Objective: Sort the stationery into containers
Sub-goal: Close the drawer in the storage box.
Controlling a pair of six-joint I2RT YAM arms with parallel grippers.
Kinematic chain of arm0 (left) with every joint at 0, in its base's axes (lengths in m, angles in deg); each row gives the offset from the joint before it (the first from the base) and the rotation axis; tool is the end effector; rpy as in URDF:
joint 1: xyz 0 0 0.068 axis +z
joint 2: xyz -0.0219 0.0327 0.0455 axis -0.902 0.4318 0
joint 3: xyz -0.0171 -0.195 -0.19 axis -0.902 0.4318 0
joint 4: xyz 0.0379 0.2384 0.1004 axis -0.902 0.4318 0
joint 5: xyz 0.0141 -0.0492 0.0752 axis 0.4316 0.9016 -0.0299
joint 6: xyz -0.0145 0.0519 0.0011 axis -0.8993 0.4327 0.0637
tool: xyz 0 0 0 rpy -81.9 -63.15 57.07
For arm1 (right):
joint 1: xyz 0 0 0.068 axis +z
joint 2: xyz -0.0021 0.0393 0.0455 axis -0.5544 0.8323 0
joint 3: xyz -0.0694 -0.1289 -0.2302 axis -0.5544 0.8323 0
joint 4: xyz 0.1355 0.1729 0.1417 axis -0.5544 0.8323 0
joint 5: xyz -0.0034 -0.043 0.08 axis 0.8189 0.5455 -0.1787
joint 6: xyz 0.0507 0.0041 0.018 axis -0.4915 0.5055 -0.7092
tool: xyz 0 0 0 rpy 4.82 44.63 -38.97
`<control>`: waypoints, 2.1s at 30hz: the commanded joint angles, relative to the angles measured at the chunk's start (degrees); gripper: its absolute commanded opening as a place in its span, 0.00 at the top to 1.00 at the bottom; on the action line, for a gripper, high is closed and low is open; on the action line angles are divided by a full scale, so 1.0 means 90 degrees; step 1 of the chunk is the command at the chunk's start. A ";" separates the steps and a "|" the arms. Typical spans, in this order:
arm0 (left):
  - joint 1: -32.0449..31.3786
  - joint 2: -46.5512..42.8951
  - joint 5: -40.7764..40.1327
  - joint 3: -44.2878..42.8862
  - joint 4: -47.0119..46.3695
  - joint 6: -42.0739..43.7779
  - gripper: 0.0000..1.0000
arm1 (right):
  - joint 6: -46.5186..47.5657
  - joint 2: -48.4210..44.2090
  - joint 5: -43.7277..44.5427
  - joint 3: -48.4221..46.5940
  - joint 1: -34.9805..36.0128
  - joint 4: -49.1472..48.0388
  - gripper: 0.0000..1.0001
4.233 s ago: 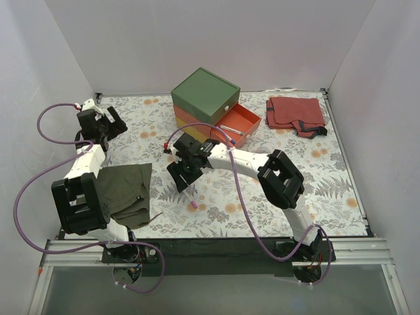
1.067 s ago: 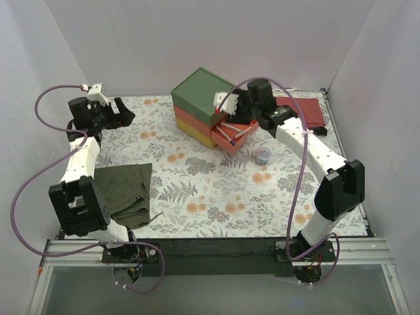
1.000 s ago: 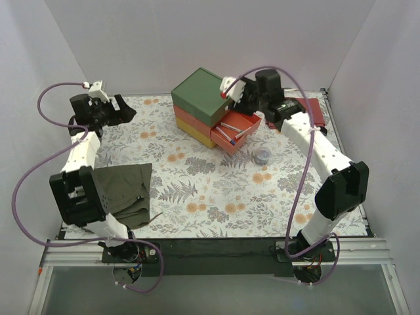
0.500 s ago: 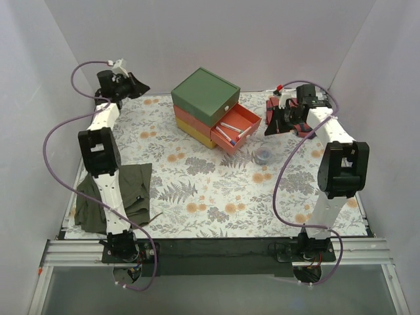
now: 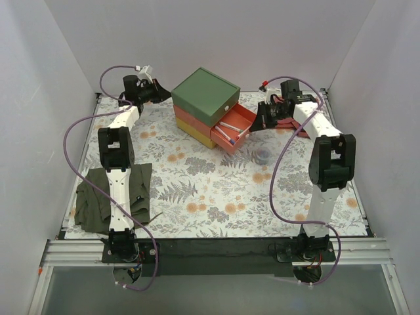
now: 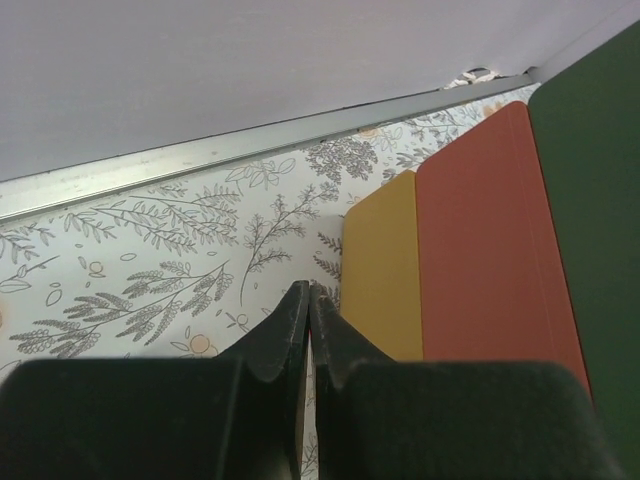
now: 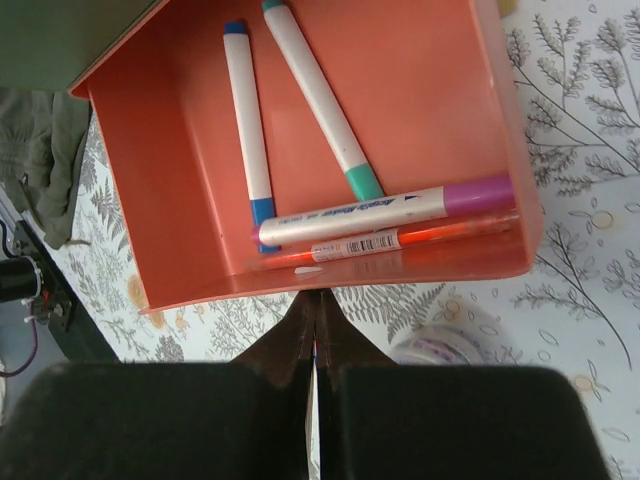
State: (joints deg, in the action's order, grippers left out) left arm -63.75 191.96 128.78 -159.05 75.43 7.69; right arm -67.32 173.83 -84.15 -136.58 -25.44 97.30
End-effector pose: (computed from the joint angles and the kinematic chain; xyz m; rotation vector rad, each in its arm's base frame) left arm 0.5819 -0.0173 0.1856 -0.4956 2.0109 -1.3469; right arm 0.4261 0.0848 0.2601 -0.5180 2.3741 0.9178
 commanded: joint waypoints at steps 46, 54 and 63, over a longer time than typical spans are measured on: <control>-0.0084 -0.1380 0.1184 0.1867 -0.1114 -0.0408 0.98 | -0.0682 0.1017 0.2431 -0.2291 0.2026 -0.0876 0.99; 0.0248 -0.1147 0.1291 0.1517 -0.1183 -0.0476 0.73 | 0.0783 -0.1307 0.2238 -0.0211 0.1517 -0.0824 0.14; 0.0297 -0.0941 0.1057 0.1018 -0.0860 -0.0360 0.61 | 0.1155 -0.1269 0.1633 0.0209 0.1576 -0.2181 0.25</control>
State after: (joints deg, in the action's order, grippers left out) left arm -61.04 185.71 138.71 -147.75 66.32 3.36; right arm -60.74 161.72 -65.73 -138.37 -12.19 85.96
